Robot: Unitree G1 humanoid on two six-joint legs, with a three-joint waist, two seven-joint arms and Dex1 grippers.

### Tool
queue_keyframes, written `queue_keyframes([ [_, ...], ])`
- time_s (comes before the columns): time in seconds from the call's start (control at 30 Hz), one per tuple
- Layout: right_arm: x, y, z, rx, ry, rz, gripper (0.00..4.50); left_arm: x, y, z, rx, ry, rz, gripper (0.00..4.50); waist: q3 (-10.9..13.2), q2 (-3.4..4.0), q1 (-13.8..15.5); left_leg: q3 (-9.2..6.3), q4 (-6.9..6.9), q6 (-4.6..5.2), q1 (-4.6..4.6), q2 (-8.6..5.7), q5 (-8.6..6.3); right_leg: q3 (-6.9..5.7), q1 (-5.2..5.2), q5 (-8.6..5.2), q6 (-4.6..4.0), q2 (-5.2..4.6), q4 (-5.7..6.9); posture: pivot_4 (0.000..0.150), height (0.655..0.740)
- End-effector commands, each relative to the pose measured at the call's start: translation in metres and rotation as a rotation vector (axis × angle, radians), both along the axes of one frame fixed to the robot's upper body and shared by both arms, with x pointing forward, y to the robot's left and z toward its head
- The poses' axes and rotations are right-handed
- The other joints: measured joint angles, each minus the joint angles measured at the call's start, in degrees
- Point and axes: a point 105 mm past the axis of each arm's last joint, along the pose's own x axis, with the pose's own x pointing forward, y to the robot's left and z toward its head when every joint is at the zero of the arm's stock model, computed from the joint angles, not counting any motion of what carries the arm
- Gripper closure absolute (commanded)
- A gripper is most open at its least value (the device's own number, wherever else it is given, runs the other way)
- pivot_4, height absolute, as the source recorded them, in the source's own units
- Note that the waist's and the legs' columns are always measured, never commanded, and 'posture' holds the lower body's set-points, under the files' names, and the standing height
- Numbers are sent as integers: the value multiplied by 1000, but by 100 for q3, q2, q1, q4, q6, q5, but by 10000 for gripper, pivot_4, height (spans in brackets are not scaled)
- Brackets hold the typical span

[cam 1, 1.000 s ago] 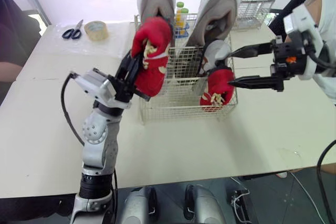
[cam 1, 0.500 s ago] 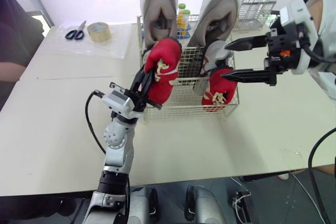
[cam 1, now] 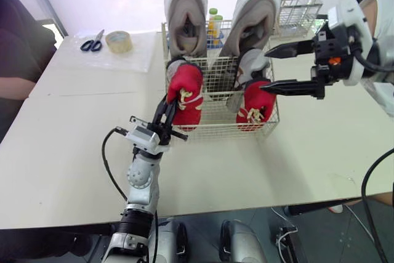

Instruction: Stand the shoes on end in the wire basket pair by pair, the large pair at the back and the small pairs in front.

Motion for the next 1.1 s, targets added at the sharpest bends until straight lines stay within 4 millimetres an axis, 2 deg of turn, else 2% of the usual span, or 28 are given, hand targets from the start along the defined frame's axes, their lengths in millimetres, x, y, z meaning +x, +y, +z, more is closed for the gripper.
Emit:
queue_keyframes([
  [0.03,-5,-1,16,8,-65,-1,0,9,11,-40,8,184,37,44535,-7,9,-4,0,0,0,0,0,0,0,0,0,0,0,0,1500,7400],
  [0.2,-4,-1,15,16,-68,1,0,2,9,-49,55,199,11,44535,-21,31,-26,2,-2,12,-1,2,6,1,-1,0,0,1,1,1500,7400],
  [0.3,-2,1,14,21,-74,3,0,1,11,-54,86,215,26,34241,-23,34,-24,2,-5,14,-1,1,5,1,-3,0,0,1,-1,1500,7400],
  [0.4,0,4,15,31,-81,10,0,-1,15,-60,106,232,22,20093,-32,48,-30,2,-6,14,-1,2,5,1,-4,-1,0,1,-1,1500,7400],
  [0.53,3,6,14,36,-87,10,0,-4,21,-56,87,237,17,1389,-33,50,-26,2,-9,10,-1,3,3,1,-9,-1,-1,1,-2,1500,7400],
  [0.7,4,8,12,44,-89,11,0,-11,34,-50,85,216,49,562,-33,50,-51,3,-10,6,-1,3,-2,2,-10,-2,-1,0,-5,1500,7400],
  [0.93,6,6,9,48,-91,10,0,-32,59,-30,110,201,69,562,-27,49,-135,3,-15,4,-10,7,-2,4,-20,-2,-2,0,-4,1500,7400],
  [1.1,5,-3,10,52,-85,-5,0,-49,74,-3,101,285,-21,562,-17,41,-144,3,-15,1,-36,6,-4,5,-31,-3,-2,-1,-9,1500,7400],
])
